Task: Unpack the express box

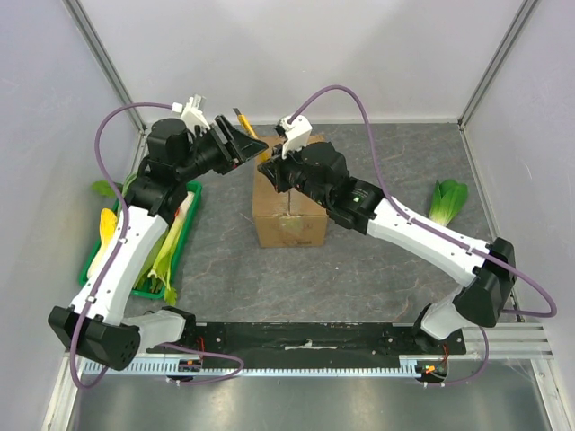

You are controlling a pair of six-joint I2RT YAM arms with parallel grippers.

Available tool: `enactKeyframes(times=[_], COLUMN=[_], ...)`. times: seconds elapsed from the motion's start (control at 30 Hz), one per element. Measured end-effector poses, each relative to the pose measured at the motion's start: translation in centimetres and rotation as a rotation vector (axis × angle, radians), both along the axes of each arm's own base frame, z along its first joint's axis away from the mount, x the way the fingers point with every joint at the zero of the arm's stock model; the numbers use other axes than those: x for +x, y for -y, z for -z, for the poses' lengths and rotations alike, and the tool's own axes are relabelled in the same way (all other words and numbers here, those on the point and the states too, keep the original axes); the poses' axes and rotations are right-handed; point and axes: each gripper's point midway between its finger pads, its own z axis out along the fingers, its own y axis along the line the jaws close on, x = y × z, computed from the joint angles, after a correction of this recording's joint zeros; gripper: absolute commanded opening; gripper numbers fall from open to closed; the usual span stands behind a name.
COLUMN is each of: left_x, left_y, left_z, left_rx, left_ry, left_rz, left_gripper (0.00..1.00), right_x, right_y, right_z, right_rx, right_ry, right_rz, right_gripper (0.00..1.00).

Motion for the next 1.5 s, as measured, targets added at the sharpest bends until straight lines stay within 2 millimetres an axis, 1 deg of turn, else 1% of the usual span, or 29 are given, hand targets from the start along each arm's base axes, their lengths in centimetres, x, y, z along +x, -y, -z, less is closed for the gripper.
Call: enactKeyframes(times=[0.1, 0.2, 0.27, 0.33, 0.43, 0.5, 0.57, 0.63, 0.77, 0.83, 1.0, 1.13, 1.27, 1.33, 1.4, 1.5], left_x=[0.0, 0.3, 0.1, -0.5, -1.7, -3.0, -4.6, -6.0, -7.7, -8.1, -8.7, -9.1, -9.3, -9.3, -9.5, -9.8], left_y=[-0.2, -1.0, -1.5, -1.9, -2.4, -2.1, -1.4, -0.9, -0.3, -0.2, 0.0, -0.1, -0.3, -0.4, -0.5, -0.6], left_z=[-0.3, -0.6, -1.2, -2.1, -3.5, -4.9, -6.2, -7.3, -8.7, -9.0, -9.0, -9.0, -8.9, -8.9, -9.0, -9.4], left_rx=[0.004, 0.021, 0.028, 0.057, 0.099, 0.109, 0.101, 0.086, 0.062, 0.052, 0.045, 0.043, 0.044, 0.045, 0.041, 0.033], left_ry=[0.027, 0.065, 0.106, 0.176, 0.285, 0.365, 0.442, 0.507, 0.598, 0.613, 0.627, 0.632, 0.635, 0.636, 0.632, 0.645], left_rz=[0.020, 0.031, 0.063, 0.103, 0.159, 0.228, 0.304, 0.372, 0.460, 0.483, 0.522, 0.550, 0.565, 0.565, 0.574, 0.585], left_gripper=[0.83, 0.85, 0.85, 0.86, 0.86, 0.86, 0.86, 0.87, 0.87, 0.87, 0.86, 0.79, 0.62, 0.56, 0.56, 0.57], right_x=[-0.4, -1.1, -1.7, -2.2, -2.1, -2.2, -2.8, -3.9, -6.3, -7.4, -9.5, -10.9, -12.0, -12.4, -12.6, -12.8], right_y=[0.2, 0.8, 1.2, 1.7, 3.4, 4.4, 4.9, 4.8, 4.1, 3.8, 3.4, 3.4, 3.6, 3.7, 3.7, 3.8], right_z=[-0.8, -1.7, -2.3, -2.8, -3.9, -4.9, -5.6, -6.2, -6.6, -6.4, -6.0, -6.4, -7.0, -7.1, -7.1, -7.0], right_rx=[0.013, 0.032, 0.055, 0.083, 0.133, 0.166, 0.191, 0.211, 0.229, 0.232, 0.245, 0.259, 0.268, 0.268, 0.267, 0.265], right_ry=[0.007, 0.010, 0.000, -0.019, -0.041, -0.049, -0.057, -0.070, -0.094, -0.110, -0.149, -0.153, -0.141, -0.139, -0.142, -0.145], right_rz=[-0.011, -0.036, -0.078, -0.126, -0.180, -0.214, -0.256, -0.324, -0.461, -0.527, -0.647, -0.718, -0.771, -0.792, -0.801, -0.814], right_gripper=[0.00, 0.00, 0.00, 0.00, 0.00, 0.00, 0.00, 0.00, 0.00, 0.00, 0.00, 0.00, 0.00, 0.00, 0.00, 0.00])
